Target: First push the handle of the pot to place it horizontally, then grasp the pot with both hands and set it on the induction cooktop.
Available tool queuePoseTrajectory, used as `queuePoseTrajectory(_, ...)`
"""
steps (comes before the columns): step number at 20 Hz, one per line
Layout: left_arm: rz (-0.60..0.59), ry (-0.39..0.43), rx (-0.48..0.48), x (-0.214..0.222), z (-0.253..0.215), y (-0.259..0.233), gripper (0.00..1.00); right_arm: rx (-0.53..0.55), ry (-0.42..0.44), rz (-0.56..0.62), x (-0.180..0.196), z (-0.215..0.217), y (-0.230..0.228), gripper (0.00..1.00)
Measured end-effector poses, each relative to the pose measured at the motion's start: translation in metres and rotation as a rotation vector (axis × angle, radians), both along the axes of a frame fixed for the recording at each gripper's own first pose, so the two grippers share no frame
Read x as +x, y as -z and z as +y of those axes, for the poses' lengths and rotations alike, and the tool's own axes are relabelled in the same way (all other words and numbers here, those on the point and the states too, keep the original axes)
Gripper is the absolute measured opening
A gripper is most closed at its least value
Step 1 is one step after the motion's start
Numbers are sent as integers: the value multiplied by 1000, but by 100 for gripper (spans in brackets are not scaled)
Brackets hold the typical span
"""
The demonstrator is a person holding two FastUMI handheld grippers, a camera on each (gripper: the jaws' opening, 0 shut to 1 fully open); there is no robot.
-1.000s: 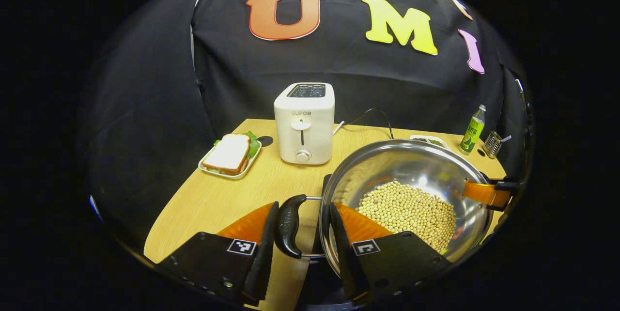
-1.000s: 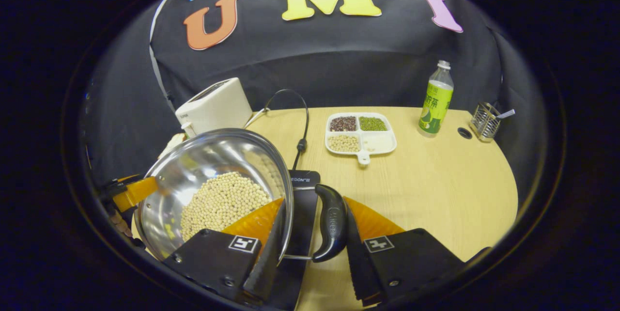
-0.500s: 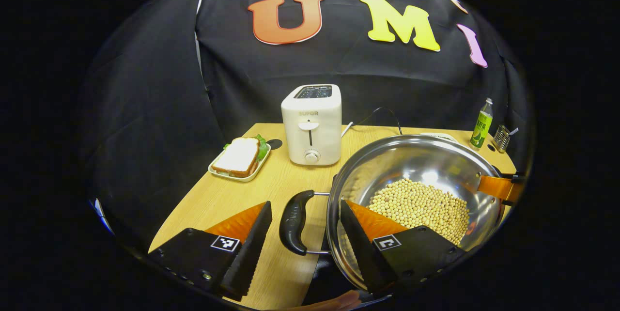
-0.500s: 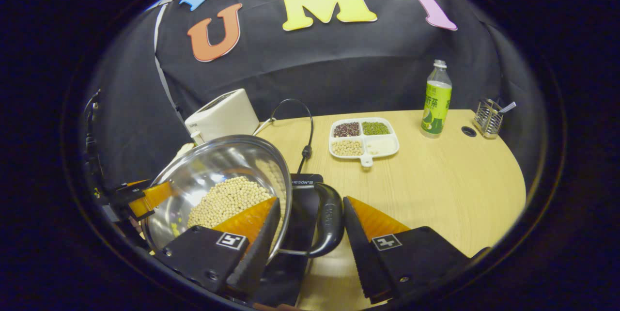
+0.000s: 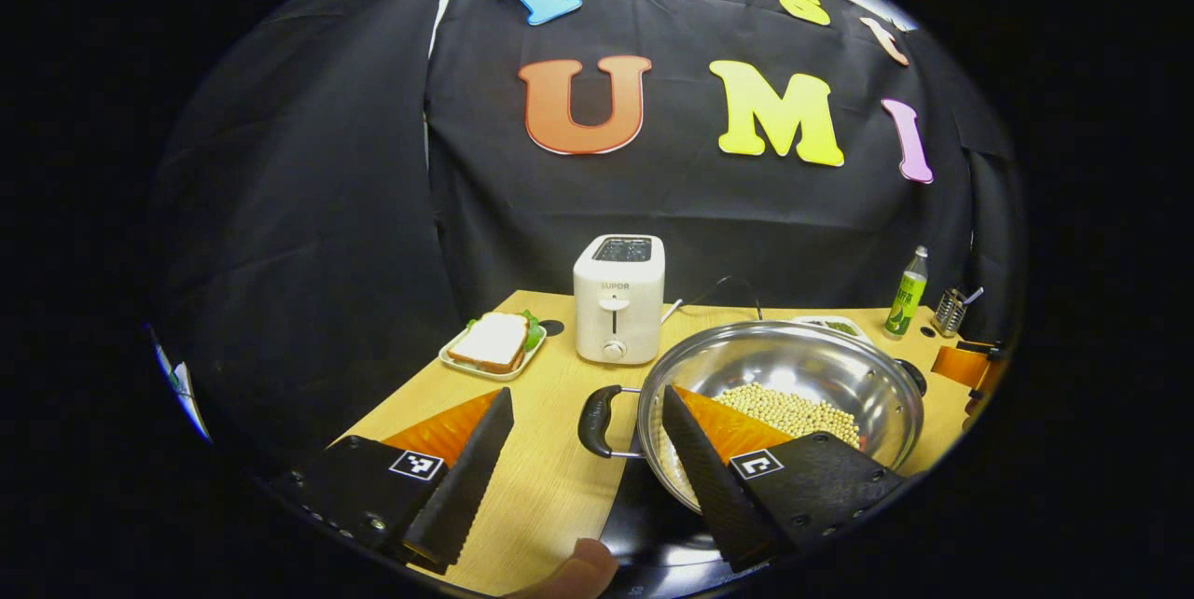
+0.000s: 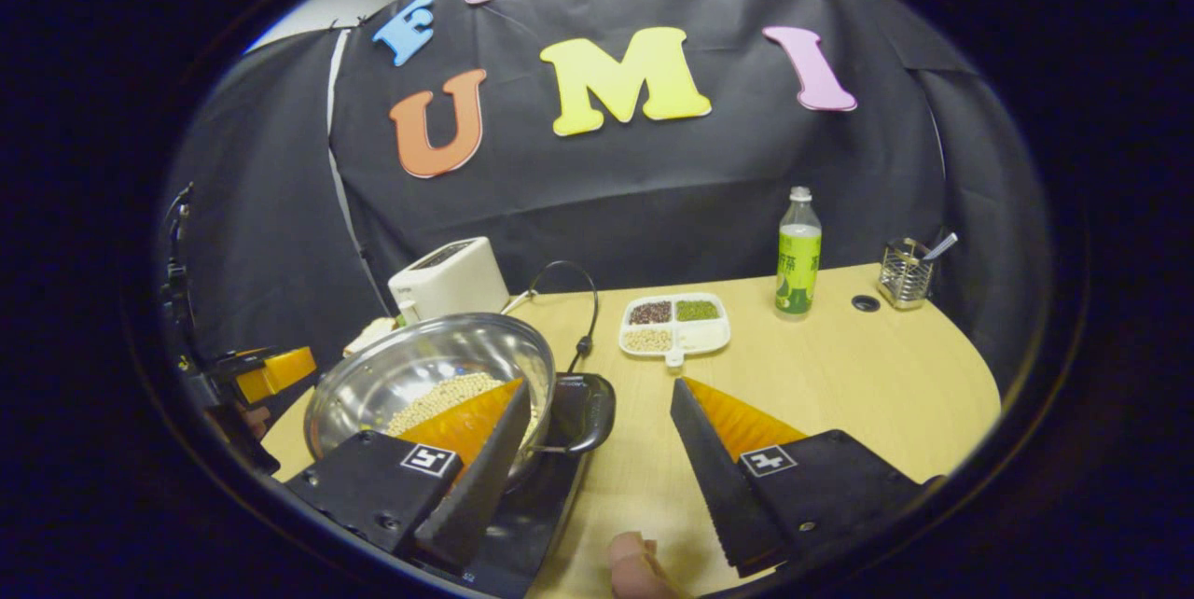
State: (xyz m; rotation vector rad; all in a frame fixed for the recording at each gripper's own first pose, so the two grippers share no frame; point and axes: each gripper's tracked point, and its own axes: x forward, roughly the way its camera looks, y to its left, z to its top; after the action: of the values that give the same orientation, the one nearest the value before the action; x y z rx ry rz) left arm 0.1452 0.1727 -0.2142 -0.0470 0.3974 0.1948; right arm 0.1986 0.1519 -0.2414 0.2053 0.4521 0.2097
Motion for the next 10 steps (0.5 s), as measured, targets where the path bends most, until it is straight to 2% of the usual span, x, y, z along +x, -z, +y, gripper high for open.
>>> queuePoseTrajectory(7,-150,16,40,-68,-33,-70,95,14,59,-109,-66,-38,-35,97)
queuePoseTrajectory(10,-217,11,39,-86,-51,-101,95,-20,82,-174,-95,-64,-62,98)
